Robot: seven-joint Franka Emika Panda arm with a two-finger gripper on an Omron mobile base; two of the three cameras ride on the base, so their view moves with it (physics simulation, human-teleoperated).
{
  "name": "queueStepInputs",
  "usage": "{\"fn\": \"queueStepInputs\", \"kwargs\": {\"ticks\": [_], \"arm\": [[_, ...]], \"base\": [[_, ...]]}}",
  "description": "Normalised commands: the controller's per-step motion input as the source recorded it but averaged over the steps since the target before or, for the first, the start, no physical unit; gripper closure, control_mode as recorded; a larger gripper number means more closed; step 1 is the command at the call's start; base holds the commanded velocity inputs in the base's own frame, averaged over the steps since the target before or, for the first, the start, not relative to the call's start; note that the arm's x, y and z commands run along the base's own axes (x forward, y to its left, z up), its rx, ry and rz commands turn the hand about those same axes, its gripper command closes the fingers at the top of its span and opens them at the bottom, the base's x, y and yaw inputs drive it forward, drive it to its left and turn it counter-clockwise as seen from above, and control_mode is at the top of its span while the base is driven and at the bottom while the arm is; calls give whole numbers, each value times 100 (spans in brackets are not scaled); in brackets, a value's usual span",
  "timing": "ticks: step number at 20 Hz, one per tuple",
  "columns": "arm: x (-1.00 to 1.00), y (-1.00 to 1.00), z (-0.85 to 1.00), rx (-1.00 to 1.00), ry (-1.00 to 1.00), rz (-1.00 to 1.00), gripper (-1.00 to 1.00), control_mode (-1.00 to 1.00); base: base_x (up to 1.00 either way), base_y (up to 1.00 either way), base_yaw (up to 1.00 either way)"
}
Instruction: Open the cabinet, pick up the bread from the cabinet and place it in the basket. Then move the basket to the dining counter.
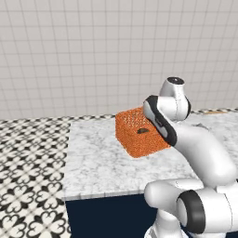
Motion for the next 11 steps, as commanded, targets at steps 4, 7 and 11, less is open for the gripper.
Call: {"fn": "queueStepInputs", "kwargs": {"ticks": [4, 7, 11], "arm": [[-100, -22, 53, -10, -5, 32, -100, -100], [-100, -15, 47, -6, -18, 47, -100, -100], [-100, -1, 47, 0, -29, 41, -100, -100]], "base": [[0, 0, 0], [0, 0, 0], [0, 0, 0]]}}
